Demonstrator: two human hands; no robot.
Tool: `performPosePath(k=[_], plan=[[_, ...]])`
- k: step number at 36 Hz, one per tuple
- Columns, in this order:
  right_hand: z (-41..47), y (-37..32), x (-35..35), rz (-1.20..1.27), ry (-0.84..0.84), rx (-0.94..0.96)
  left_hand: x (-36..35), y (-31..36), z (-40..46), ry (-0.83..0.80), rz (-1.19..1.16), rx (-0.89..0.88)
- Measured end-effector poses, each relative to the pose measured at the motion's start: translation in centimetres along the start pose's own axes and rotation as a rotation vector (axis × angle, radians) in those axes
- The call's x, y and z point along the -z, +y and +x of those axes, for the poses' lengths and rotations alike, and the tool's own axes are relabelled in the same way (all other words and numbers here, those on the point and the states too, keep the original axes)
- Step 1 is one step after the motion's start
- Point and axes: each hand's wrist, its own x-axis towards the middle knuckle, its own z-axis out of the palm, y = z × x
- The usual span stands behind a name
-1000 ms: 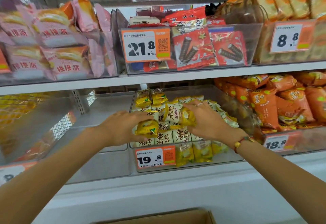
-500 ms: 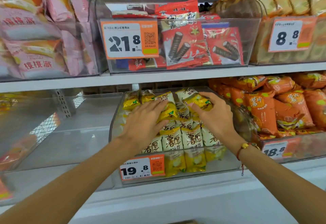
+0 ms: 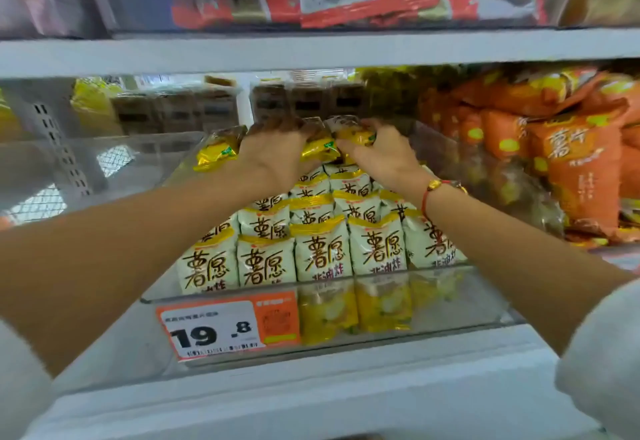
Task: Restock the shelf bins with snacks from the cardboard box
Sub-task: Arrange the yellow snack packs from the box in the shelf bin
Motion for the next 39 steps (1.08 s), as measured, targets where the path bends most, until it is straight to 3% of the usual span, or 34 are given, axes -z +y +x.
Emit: performPosePath(k=[12, 23, 28, 36, 39], plan=[[-0.9, 0.7, -0.6, 0.071, 0.113, 0.078, -0.6, -1.0, -1.2, 0.111, -0.074, -0.007], [-0.1, 1.8, -0.1, 0.185, -0.032, 0.105, -0.2, -1.4, -1.0, 0.038, -0.128, -0.036], [-0.1, 1.3, 0.9, 0.084, -0.092, 0.152, 0.8, -0.7, -1.3, 0.010, -0.121, -0.026], [-4.6, 1.4, 5.0, -0.377, -0.106, 0.324, 4.0, 0.4, -6.9, 0.133, -0.097, -0.087], [-7.9, 1.1, 6.5, -0.394, -0.045, 0.409, 5.3, 0.9, -10.4, 0.200, -0.172, -0.080]])
